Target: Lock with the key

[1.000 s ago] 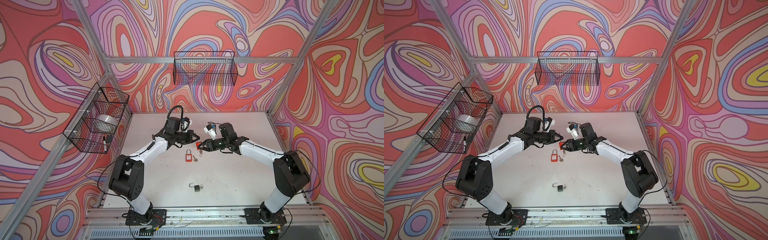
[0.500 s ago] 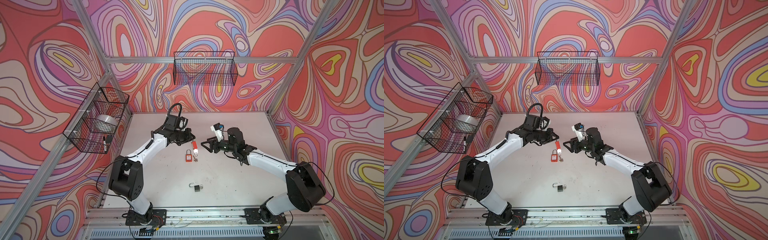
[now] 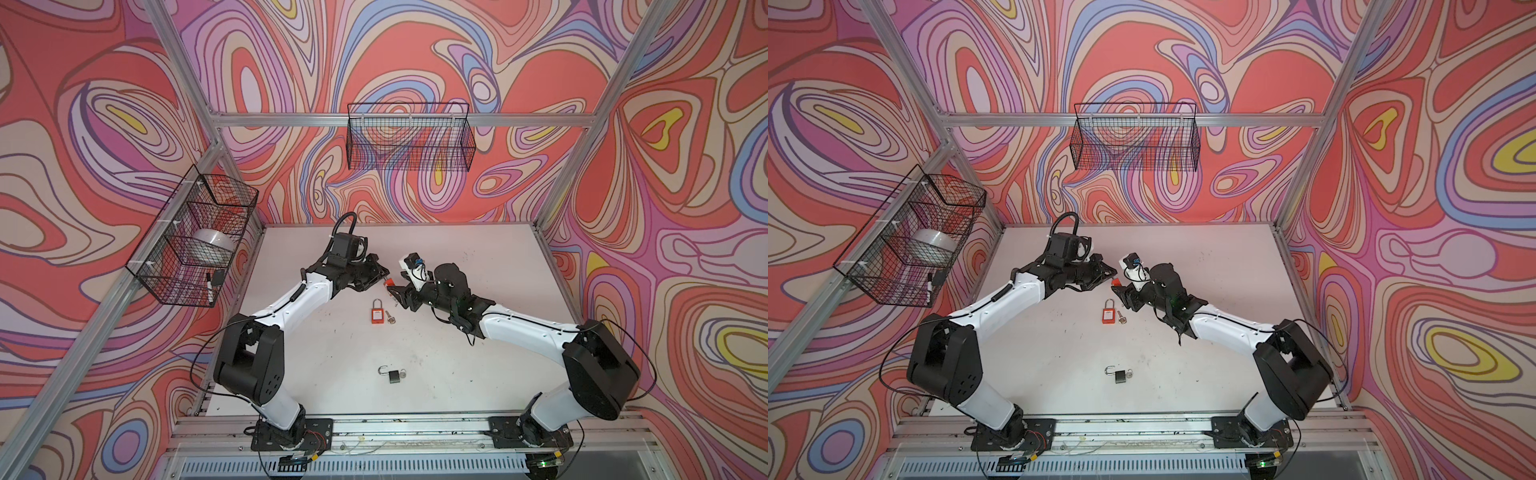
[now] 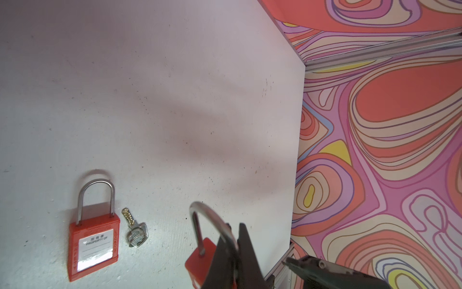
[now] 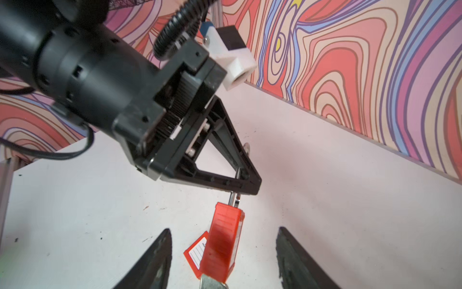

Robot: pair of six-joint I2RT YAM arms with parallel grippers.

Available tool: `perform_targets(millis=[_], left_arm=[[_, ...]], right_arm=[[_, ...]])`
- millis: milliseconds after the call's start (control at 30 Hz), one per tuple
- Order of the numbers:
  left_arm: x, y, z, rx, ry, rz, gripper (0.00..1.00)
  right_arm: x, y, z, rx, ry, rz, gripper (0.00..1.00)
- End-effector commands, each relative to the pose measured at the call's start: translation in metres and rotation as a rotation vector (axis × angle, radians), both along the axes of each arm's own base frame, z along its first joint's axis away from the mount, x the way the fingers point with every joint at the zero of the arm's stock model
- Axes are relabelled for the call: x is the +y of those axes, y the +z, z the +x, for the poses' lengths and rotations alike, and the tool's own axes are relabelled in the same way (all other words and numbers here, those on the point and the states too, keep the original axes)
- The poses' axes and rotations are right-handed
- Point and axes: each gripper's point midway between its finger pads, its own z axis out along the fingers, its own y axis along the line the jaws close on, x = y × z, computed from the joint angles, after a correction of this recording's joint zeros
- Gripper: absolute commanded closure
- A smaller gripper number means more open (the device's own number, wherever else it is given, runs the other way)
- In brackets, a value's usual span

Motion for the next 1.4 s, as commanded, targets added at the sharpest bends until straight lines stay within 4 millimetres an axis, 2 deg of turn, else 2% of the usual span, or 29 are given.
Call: perform_targets(millis=[0, 200, 467, 600, 667, 767, 800, 900, 1100, 1233, 1367], left_arm=[[-0.005, 0.026, 0.007, -0.051, 0.015, -0.09, 1.0], [-0.007, 0.026, 0.004, -0.046, 0.004, -0.11, 1.0], [-0.007, 0.026, 0.001, -0.048, -0.001, -0.114, 1.0], [-0.007, 0.027, 0.0, -0.049, -0.004, -0.123, 1.0], [-0.007, 0.027, 0.0, -0.053, -0.009, -0.128, 0.99], [-0.005, 0.029, -0.001, -0.062, -0.018, -0.136, 0.69], [-0.004, 0.031, -0.001, -0.069, -0.024, -0.137, 0.61], [0.003, 0.038, -0.002, -0.102, -0.044, -0.134, 0.5], [0.018, 0.058, -0.008, -0.19, -0.119, -0.124, 0.44], [0.024, 0.067, -0.017, -0.246, -0.211, -0.088, 0.44], [0.021, 0.084, -0.033, -0.414, -0.368, -0.023, 0.47]], right_arm=[[0.004, 0.001, 0.01, -0.047, -0.018, -0.021, 0.38], [0.008, -0.007, 0.015, -0.04, -0.019, -0.029, 0.51], [0.013, -0.011, 0.02, -0.032, -0.011, -0.05, 0.79], [0.015, -0.014, 0.018, -0.017, 0.005, -0.061, 0.97], [0.016, -0.014, 0.015, -0.012, 0.022, -0.069, 1.0], [0.015, -0.012, 0.01, -0.025, 0.052, -0.088, 1.0], [0.014, -0.009, 0.008, -0.033, 0.059, -0.097, 1.0], [0.005, 0.001, 0.005, -0.038, 0.088, -0.098, 1.0], [-0.03, 0.024, 0.007, 0.007, 0.136, -0.074, 1.0], [-0.047, 0.04, 0.003, 0.013, 0.191, -0.085, 1.0], [-0.06, 0.058, -0.006, 0.039, 0.275, -0.073, 1.0]])
